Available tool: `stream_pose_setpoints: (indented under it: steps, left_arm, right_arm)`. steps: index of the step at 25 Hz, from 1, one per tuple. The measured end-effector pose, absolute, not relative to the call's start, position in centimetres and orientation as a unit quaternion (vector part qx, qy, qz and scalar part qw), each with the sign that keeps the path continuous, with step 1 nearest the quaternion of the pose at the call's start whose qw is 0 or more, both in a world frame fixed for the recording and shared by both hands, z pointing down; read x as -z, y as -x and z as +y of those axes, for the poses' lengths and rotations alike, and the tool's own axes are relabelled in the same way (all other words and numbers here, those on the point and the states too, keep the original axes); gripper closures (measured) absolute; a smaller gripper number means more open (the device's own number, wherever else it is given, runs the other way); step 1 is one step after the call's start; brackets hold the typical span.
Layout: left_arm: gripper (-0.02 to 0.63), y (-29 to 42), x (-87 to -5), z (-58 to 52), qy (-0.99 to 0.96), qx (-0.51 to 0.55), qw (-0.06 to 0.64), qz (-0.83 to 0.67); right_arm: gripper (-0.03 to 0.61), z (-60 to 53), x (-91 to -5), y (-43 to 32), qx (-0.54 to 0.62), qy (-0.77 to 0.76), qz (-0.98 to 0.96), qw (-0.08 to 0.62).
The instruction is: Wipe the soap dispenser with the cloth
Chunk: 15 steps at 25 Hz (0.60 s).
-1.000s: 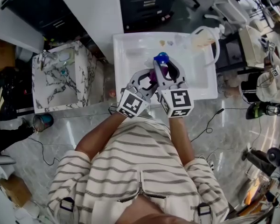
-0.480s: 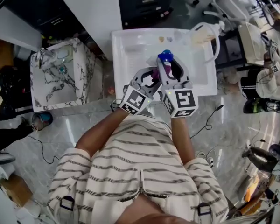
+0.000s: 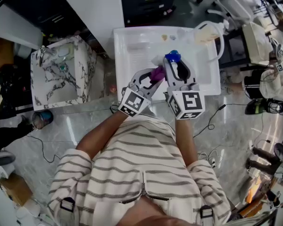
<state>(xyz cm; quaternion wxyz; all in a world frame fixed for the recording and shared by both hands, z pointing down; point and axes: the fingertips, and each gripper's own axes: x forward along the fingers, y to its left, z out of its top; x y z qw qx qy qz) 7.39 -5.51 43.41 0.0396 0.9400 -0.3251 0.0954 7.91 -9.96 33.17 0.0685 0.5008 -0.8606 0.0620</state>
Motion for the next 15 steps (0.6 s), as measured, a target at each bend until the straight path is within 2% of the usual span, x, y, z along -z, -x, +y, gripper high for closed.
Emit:
stream_pose_setpoints:
  steps: [15]
  left_arm:
    - [0.488,-4.5,-41.1,-5.6,-0.93,-0.077,0.032,-0.357]
  right_arm:
    - [0.448,-9.8,-33.2,-8.0,-0.064,-0.5,-0.861,0.065]
